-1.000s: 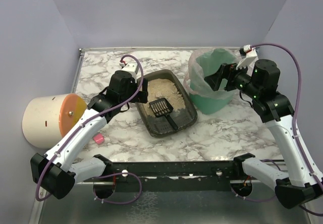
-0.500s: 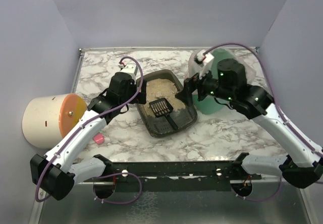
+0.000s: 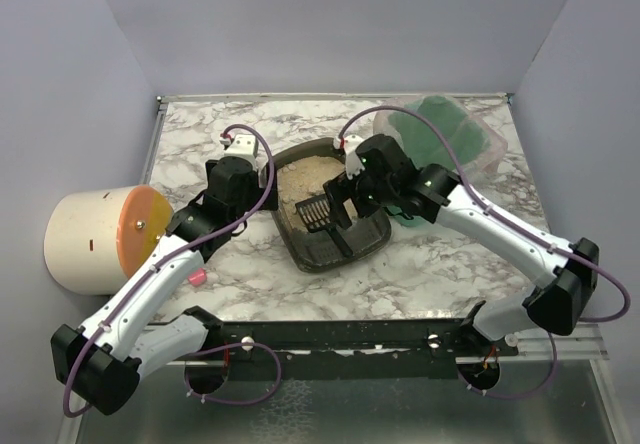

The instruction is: Clean the litter box

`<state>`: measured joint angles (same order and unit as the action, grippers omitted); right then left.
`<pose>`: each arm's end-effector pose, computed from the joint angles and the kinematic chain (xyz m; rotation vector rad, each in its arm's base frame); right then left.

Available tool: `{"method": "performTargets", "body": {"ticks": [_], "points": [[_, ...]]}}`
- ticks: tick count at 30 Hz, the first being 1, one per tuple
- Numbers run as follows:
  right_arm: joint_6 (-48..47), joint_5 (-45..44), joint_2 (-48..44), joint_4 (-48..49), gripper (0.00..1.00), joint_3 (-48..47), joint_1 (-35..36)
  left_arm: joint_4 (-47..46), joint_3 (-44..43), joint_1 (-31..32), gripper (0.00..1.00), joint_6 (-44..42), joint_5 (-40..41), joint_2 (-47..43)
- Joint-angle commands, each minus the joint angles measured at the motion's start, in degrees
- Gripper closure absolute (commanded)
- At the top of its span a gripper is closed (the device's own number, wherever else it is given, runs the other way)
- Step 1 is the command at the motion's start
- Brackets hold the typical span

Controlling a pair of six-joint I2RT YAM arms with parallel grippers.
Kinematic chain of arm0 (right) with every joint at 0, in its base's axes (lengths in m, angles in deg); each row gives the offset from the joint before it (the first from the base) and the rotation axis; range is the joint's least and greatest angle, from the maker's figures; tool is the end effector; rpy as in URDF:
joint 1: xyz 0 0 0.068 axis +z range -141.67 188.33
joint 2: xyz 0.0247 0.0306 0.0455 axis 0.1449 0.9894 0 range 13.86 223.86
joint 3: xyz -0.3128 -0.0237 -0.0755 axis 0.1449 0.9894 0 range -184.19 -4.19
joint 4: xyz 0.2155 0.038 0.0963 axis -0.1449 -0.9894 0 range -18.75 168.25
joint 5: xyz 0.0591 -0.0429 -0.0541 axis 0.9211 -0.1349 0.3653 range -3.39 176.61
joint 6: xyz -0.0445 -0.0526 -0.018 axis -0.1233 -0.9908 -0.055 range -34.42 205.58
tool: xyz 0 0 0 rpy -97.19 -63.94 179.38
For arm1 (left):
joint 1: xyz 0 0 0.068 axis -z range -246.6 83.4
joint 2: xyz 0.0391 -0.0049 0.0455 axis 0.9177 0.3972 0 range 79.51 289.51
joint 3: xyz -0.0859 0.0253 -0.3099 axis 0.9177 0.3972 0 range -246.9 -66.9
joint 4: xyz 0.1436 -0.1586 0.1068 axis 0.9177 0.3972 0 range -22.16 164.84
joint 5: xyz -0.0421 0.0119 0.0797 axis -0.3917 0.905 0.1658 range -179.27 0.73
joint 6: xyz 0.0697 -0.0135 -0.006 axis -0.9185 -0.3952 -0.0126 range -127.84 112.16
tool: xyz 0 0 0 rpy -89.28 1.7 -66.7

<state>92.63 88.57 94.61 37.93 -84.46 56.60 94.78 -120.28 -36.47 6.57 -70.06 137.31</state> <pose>0.1923 0.2186 0.3962 -0.8413 2.1855 0.5331 0.1719 -0.0774 0.3556 0.0883 2.0848 -0.1169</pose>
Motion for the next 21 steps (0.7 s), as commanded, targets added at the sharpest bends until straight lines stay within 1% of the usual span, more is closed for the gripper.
{"method": "performTargets", "body": {"ticks": [1,5,8,13,21], "points": [[5.58,-0.91,3.54,1.74,0.09,4.34,0.12,-2.78,1.75,0.12,0.02,-0.89,3.99,-1.97],[9.85,-0.64,6.1,5.5,0.11,8.18,0.14,-2.77,1.88,0.1,0.02,-1.19,5.04,-2.13],[12.75,-1.02,8.89,8.1,0.19,9.49,0.08,-2.94,1.89,0.1,0.02,-1.23,4.97,-2.17],[15.35,-0.82,14.2,11.04,0.33,8.95,0.15,-3.03,2.21,0.1,0.02,-1.49,5.14,-2.16],[15.81,-1.14,19.41,12.15,0.38,7.54,0.15,-3.07,2.45,0.08,0.02,-1.67,5.2,-2.53]]}}
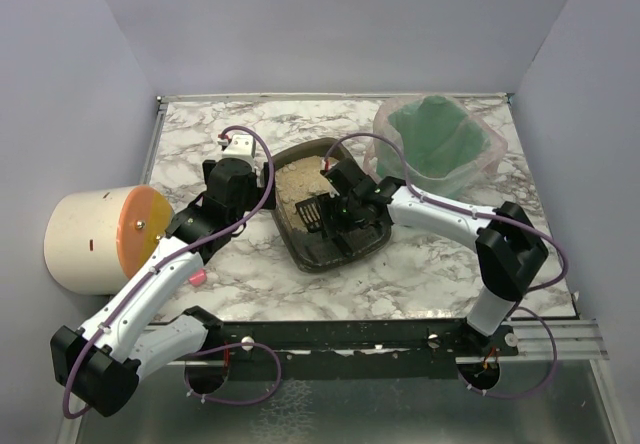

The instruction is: Clean the litter box

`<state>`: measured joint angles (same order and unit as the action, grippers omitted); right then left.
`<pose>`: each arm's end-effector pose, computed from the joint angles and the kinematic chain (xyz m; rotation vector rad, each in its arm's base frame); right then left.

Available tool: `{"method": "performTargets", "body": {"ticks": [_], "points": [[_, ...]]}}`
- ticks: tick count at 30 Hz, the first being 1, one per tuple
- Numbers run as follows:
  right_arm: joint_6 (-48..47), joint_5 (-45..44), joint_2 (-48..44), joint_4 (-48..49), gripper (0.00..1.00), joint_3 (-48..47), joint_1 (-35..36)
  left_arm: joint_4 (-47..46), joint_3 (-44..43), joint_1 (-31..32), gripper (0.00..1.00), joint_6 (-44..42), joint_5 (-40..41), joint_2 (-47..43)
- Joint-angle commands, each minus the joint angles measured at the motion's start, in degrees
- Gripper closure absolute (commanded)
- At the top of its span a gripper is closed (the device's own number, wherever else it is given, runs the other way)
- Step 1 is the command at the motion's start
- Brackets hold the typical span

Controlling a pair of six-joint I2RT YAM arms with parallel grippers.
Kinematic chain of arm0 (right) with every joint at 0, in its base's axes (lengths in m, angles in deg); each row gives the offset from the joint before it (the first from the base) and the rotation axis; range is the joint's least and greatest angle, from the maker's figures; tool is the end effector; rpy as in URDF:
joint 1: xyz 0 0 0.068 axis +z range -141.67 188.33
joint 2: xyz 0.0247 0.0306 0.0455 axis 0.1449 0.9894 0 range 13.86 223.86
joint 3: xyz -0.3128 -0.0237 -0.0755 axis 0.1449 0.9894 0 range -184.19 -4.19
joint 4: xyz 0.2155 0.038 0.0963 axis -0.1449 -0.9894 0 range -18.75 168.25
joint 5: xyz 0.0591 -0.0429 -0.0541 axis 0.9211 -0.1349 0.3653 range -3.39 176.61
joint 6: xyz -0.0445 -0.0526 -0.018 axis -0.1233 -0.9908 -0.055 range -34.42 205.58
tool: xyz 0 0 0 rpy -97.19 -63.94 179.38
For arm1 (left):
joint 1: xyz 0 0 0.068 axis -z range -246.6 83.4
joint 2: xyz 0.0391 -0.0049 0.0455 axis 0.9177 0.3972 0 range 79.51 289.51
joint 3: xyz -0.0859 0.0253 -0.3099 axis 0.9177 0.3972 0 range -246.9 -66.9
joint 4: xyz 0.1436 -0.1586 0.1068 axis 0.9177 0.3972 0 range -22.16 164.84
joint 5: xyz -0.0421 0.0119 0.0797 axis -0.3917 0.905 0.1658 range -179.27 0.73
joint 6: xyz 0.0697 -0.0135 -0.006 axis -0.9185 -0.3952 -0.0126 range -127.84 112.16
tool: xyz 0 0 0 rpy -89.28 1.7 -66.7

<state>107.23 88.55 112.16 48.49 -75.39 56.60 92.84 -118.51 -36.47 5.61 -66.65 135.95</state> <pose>0.2395 0.2715 0.2672 -0.6215 2.5701 0.4874 0.1689 -0.0719 0.3535 0.0617 2.0474 -0.0598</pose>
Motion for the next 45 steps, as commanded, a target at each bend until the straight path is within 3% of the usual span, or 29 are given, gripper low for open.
{"method": "performTargets", "body": {"ticks": [1,6,14,22,29,35,39,45], "points": [[1.2,-1.1,2.2,1.63,0.4,-1.43,0.1,-1.09,0.72,0.1,0.02,-0.71,1.79,-1.19],[1.37,-0.7,2.77,2.08,0.43,-0.64,0.15,-1.31,0.7,0.06,0.02,-0.88,1.82,-1.07],[0.89,-1.02,3.04,1.25,0.61,-1.2,0.23,-1.53,0.63,0.02,0.02,-0.88,1.32,-0.59],[0.37,-1.7,1.57,-0.96,0.99,-2.8,0.29,-1.64,0.54,0.02,0.02,-0.89,1.3,-0.44],[-2.25,-6.03,-1.96,-4.4,0.99,-4.8,1.02,-1.49,-0.17,0.02,0.02,-0.59,0.4,0.4],[-7.21,-13.9,-7.38,-7.83,1.0,-3.14,2.22,1.01,-6.01,0.02,0.02,0.85,-3.56,1.68],[-12.42,-14.01,-13.73,-4.09,0.99,1.65,3.48,1.99,-10.33,0.02,0.01,1.25,-6.01,2.74],[-22.75,-9.44,-22.9,-0.37,0.99,6.28,5.77,3.09,-15.8,0.1,0.01,1.94,-18.75,4.97]]}}
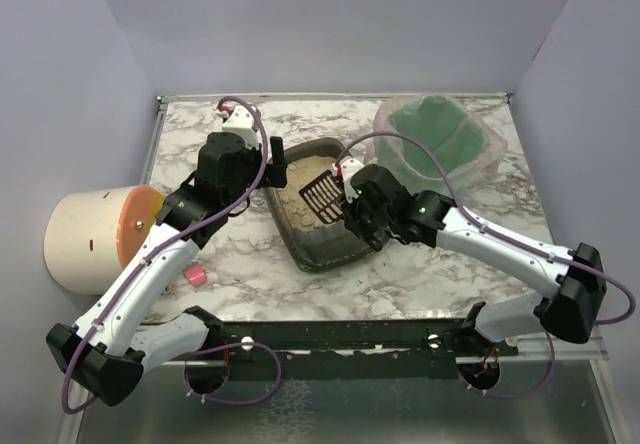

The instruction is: Clean the litter box

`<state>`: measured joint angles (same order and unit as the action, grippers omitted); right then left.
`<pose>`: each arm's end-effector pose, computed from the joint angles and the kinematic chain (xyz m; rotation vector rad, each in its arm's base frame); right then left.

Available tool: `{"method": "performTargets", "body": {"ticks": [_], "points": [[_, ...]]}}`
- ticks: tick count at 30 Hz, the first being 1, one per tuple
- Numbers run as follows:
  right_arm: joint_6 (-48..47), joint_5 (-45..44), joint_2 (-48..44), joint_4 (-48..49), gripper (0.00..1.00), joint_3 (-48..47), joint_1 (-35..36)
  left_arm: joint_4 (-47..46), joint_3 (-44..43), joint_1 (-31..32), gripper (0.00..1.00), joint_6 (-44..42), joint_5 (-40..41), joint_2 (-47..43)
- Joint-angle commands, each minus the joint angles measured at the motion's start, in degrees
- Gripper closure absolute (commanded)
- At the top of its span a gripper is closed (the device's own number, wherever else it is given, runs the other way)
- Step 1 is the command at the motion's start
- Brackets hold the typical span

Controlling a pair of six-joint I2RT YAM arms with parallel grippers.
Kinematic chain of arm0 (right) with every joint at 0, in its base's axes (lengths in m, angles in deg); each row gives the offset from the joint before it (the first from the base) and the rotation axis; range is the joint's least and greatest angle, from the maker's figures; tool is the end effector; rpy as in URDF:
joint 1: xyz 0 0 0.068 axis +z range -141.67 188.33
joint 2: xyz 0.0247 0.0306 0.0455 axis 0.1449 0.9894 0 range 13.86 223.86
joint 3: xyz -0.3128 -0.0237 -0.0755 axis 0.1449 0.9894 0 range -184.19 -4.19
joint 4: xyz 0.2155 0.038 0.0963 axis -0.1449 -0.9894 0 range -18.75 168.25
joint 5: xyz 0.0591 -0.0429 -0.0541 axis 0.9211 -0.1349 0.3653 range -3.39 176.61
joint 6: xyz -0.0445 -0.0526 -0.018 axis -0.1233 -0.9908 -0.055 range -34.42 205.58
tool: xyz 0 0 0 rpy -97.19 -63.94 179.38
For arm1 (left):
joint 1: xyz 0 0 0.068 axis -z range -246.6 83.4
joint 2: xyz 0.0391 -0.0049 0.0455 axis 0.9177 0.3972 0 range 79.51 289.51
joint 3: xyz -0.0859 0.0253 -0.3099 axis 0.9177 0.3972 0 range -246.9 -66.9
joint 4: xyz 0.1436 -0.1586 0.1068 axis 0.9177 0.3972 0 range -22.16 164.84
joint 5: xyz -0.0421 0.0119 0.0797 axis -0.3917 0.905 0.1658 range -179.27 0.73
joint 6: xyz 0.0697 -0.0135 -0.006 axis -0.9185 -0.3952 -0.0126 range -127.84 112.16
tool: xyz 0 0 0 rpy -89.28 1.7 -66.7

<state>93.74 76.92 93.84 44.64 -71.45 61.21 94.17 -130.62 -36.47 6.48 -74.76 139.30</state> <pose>0.1798 0.2212 0.3386 -0.8323 2.2368 0.3111 0.1792 -0.0870 0.4110 0.1035 1.9551 -0.2641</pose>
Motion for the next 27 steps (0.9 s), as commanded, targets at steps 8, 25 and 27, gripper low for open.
{"method": "performTargets", "body": {"ticks": [8,25,27], "points": [[-26.83,6.68,-12.78,3.62,0.99,7.64,2.83,8.04,-4.9,0.09,0.01,1.85,-20.08,1.93],[-40.06,16.68,-20.7,-1.63,0.99,10.29,2.93,3.61,8.26,0.05,0.28,12.31,-49.44,-0.57],[-39.87,17.23,-21.78,-1.57,0.99,10.46,2.91,2.24,9.45,0.06,0.35,13.41,-50.64,-0.45]]}}
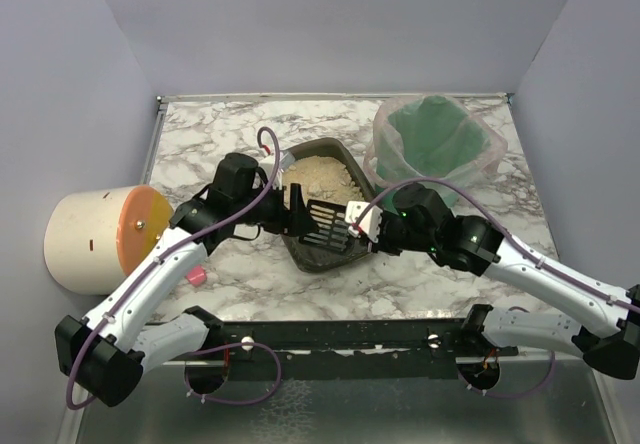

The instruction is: Clean the litter box

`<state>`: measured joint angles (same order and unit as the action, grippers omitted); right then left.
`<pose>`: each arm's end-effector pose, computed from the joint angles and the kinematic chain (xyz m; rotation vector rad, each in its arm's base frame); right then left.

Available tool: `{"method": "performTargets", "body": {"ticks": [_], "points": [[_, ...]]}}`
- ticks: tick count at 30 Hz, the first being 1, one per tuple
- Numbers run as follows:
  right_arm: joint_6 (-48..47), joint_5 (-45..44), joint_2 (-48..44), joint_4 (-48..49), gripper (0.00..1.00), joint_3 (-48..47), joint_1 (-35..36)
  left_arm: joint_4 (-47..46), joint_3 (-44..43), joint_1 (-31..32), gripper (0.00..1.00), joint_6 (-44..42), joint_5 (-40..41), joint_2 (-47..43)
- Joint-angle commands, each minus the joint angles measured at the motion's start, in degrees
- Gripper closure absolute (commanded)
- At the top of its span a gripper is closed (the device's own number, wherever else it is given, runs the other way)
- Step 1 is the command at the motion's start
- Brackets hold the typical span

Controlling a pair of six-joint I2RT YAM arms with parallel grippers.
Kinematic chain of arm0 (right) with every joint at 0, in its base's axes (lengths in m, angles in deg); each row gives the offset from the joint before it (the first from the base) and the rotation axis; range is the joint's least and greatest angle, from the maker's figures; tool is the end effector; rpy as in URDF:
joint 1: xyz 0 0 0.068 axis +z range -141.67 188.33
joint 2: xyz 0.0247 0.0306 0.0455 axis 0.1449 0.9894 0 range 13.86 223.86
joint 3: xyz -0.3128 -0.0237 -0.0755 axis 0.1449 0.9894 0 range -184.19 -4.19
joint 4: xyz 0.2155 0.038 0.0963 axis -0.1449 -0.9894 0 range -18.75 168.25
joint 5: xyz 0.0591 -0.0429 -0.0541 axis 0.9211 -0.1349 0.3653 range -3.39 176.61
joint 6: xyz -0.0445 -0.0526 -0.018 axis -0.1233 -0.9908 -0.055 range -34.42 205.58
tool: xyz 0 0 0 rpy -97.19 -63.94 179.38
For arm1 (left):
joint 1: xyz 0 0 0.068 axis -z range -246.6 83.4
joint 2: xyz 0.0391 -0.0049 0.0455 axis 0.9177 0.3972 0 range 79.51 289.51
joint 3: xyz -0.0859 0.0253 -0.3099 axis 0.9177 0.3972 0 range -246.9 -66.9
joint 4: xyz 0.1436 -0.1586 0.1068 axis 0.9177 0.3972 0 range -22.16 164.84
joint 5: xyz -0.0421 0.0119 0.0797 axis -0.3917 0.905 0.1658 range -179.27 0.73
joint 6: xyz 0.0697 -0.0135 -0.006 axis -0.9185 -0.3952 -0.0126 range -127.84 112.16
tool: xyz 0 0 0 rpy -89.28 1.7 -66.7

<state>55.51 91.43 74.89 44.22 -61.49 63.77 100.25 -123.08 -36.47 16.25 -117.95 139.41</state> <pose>0.1073 0.1645 0.3538 -1.5597 1.6188 0.3342 0.1482 -0.1185 0.3577 0.4202 2.2853 -1.0579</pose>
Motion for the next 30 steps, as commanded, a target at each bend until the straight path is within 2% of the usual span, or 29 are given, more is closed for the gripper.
{"method": "performTargets", "body": {"ticks": [1,9,13,19,21,22,23,25,26,30], "points": [[-1.46,3.27,-3.32,-0.96,0.99,0.64,0.32,-4.6,2.33,0.1,0.37,4.28,-7.92,-0.55],[-0.54,5.78,-4.58,1.78,0.99,1.32,0.37,-10.7,2.58,0.1,0.51,8.83,-12.99,0.76],[0.7,4.08,-4.15,2.32,0.99,0.42,0.37,-10.9,2.46,0.06,0.65,9.13,-14.2,1.94],[1.31,2.79,-5.31,2.4,0.99,0.23,0.36,-10.38,2.41,0.1,0.8,9.08,-14.13,2.96],[1.4,2.58,-5.52,1.65,0.99,0.01,0.32,-9.87,2.12,0.1,0.89,8.99,-13.52,3.16],[1.53,2.56,-5.76,1.61,0.99,0.04,0.36,-9.63,2.03,0.1,0.97,8.96,-12.99,3.24],[1.61,2.68,-5.95,1.76,0.99,0.19,0.37,-9.39,1.92,0.1,1.0,8.93,-12.26,3.32],[2.03,2.94,-6.58,2.62,0.98,0.65,0.37,-9.2,1.95,0.08,1.0,9.02,-10.68,3.24],[2.33,2.94,-6.9,3.13,0.94,0.89,0.37,-9.2,1.95,0.1,1.0,9.18,-9.86,3.18],[5.34,0.99,-8.1,5.63,0.63,1.88,0.37,-9.11,1.57,0.02,1.0,8.81,-7.45,2.96]]}}
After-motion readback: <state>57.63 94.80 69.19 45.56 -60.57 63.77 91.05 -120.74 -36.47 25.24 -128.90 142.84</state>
